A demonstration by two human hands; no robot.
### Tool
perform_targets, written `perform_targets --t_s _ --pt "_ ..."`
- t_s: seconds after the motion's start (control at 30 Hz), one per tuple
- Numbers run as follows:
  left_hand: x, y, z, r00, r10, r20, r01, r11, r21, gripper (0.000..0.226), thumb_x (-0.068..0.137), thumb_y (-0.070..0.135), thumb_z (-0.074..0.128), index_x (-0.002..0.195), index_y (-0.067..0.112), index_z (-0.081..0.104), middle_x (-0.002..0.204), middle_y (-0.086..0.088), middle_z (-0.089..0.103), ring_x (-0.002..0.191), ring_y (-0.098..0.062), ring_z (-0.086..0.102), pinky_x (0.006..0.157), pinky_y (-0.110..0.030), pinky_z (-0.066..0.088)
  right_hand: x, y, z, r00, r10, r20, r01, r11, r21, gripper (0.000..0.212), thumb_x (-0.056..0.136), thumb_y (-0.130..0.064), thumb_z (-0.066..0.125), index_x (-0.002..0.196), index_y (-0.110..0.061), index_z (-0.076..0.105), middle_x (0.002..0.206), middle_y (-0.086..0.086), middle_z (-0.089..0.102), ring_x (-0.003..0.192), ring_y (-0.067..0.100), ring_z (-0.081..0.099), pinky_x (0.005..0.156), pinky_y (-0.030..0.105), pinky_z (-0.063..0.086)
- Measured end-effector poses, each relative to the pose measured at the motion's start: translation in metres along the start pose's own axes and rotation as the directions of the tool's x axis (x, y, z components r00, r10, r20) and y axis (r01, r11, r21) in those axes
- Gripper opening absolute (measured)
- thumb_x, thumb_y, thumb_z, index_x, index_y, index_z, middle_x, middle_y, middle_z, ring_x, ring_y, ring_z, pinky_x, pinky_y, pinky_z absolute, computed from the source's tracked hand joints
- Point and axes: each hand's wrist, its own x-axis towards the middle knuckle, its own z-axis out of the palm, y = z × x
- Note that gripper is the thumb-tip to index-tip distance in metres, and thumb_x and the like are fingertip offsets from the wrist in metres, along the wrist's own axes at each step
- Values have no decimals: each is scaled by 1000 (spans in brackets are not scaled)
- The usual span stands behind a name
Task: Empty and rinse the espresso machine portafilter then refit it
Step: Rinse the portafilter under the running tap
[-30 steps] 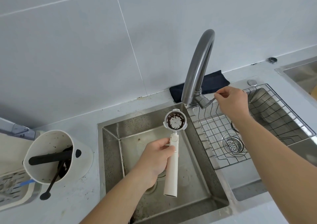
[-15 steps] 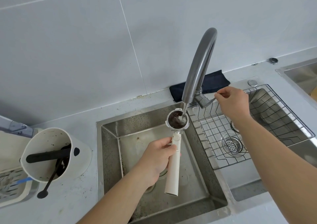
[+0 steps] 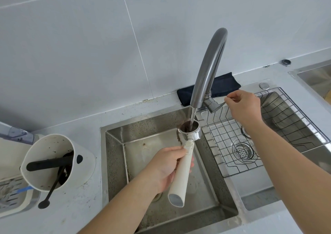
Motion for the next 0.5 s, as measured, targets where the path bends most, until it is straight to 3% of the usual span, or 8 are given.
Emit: perform_targets --t_s 0.23,0.37,0.5 --pt "0 7 -4 998 27 -62 -18 990 141 12 91 12 62 95 4 70 79 -17 71 63 -22 64 56 -31 52 -1 -1 0 1000 1 -5 -1 1000 0 15 90 -23 65 98 -14 74 92 3 74 91 20 67 86 38 55" --pt "-1 7 -10 995 66 -76 -41 956 290 10 88 19 66 93 17 74 80 -14 75 70 -26 65 66 -36 53 -1 -1 0 1000 -6 -5 6 1000 -5 15 91 -23 65 99 -14 74 93 3 73 91 20 67 86 38 55" --pt "-9 12 -11 991 107 -75 -69 914 400 14 89 20 65 83 28 74 77 -9 71 54 -18 60 46 -22 48 -1 -1 0 1000 -13 -7 13 1000 -2 14 91 -23 65 99 -14 73 93 3 73 91 18 66 86 36 55"
